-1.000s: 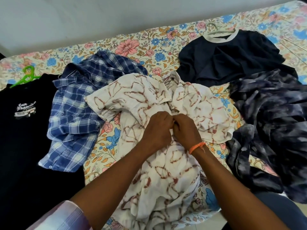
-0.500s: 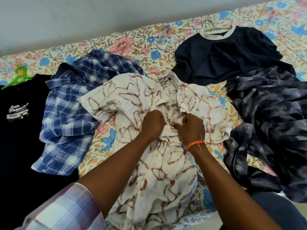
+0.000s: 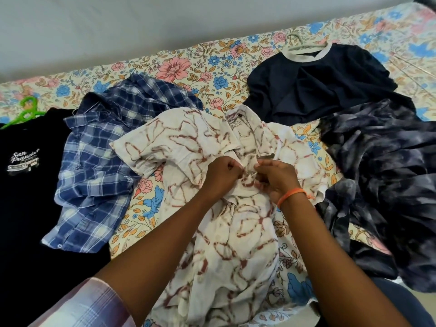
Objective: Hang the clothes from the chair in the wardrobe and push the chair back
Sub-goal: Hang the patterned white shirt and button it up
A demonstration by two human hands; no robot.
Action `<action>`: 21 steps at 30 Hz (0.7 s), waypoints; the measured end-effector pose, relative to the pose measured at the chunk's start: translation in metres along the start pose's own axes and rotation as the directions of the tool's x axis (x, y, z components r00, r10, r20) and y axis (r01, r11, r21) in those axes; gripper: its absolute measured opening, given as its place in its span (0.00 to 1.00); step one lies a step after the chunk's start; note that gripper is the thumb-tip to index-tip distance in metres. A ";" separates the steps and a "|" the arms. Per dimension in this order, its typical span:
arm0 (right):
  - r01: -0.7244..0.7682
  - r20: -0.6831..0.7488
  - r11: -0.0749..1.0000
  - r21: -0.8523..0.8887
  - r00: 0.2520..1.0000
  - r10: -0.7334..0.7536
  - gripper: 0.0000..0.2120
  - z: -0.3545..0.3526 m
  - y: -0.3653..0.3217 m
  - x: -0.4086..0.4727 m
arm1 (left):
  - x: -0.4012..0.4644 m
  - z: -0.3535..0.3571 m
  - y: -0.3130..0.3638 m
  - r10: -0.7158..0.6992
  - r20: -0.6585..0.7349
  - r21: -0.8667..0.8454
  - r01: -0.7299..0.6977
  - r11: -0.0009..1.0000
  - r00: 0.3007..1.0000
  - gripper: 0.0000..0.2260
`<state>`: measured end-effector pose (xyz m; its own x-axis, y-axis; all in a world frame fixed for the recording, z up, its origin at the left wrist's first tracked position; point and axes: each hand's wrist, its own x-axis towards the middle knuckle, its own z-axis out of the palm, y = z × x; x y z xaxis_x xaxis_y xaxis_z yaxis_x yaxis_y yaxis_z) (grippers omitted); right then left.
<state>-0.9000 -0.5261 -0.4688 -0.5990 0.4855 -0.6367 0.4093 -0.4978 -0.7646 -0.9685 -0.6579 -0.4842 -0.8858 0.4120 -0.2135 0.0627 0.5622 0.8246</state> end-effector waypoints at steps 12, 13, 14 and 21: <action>0.233 -0.008 0.862 -0.450 0.964 -0.265 0.18 0.013 0.033 -0.006 | -0.016 -0.003 0.001 -0.095 -0.025 0.109 0.097 0.989 0.995 0.13; 0.279 0.009 0.809 -0.517 0.947 -0.320 0.15 0.014 0.037 -0.004 | -0.016 -0.004 0.000 -0.109 -0.013 0.107 0.110 0.988 0.994 0.13; 0.308 0.027 0.758 -0.575 0.933 -0.358 0.11 0.013 0.039 -0.001 | -0.016 -0.005 -0.003 -0.123 0.002 0.096 0.122 0.988 0.992 0.12; 0.426 0.246 0.397 -0.813 0.869 -0.429 0.17 0.005 0.038 0.007 | -0.015 -0.007 -0.009 -0.150 0.028 0.085 0.147 0.985 0.988 0.11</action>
<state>-0.8921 -0.5453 -0.5016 -0.8656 0.4584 -0.2014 0.4667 0.5932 -0.6560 -0.9592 -0.6737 -0.4851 -0.8722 0.3425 -0.3492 -0.0296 0.6757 0.7365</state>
